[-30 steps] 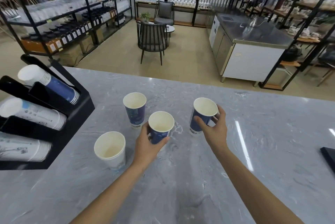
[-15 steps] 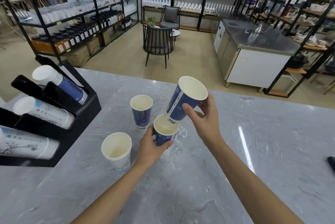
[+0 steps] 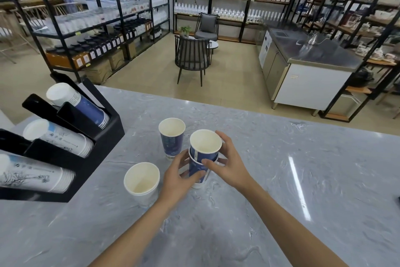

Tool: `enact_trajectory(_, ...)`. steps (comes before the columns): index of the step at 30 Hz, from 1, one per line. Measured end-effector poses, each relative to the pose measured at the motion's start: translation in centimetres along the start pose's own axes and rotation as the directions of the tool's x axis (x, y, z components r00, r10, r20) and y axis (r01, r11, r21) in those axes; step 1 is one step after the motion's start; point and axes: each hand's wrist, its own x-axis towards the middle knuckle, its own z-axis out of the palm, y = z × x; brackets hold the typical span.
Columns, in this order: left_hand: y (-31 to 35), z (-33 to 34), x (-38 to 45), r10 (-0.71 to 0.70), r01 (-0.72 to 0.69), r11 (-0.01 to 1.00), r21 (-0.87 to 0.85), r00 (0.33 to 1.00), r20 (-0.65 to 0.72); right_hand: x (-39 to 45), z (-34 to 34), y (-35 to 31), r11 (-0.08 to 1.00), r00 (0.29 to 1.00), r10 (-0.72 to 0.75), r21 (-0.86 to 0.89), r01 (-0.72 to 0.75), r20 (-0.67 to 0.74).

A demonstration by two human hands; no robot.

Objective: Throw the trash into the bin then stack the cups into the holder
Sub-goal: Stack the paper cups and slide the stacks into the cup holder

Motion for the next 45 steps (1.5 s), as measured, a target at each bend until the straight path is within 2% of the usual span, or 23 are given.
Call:
enact_trajectory(8,1.4,-0.5,-0.3,0.052,-0.053,0.999,0.01,0.997,0.054,-0.8,-0.8,1.1,0.996,0.998,0.028,0.08,-0.033,0.059)
enact_trajectory(15,10.3,-2.8,2.0,0.212,-0.211,0.977,-0.019,0.974,0.085,2.1,-1.8,-5.9,0.975,0.976,-0.201,0.076,0.208,-0.082)
enact_trajectory(19,15.4,-6.2,5.0,0.258,-0.261,0.961,0.094,0.965,0.051,5.4,-1.1,-10.5,0.965,0.964,-0.243,0.075,0.251,-0.108)
enact_trajectory(23,17.6,-9.4,7.6,0.269,-0.273,0.96,0.054,0.96,0.076,8.7,0.9,-12.5,0.954,0.954,-0.274,0.09,0.285,-0.122)
enact_trajectory(32,13.5,-12.2,10.9,0.273,-0.282,0.951,0.129,0.959,0.081,11.5,4.8,-9.0,0.962,0.971,-0.214,0.147,0.228,-0.11)
enact_trajectory(40,7.9,-11.5,11.8,0.15,-0.163,0.974,0.159,0.985,0.088,11.2,6.2,-3.7,0.993,0.99,-0.117,0.013,0.118,-0.074)
enact_trajectory(45,5.1,-11.8,12.1,0.085,-0.104,0.984,0.142,0.987,0.133,10.8,7.3,-1.1,0.995,0.995,-0.088,0.033,0.089,-0.047)
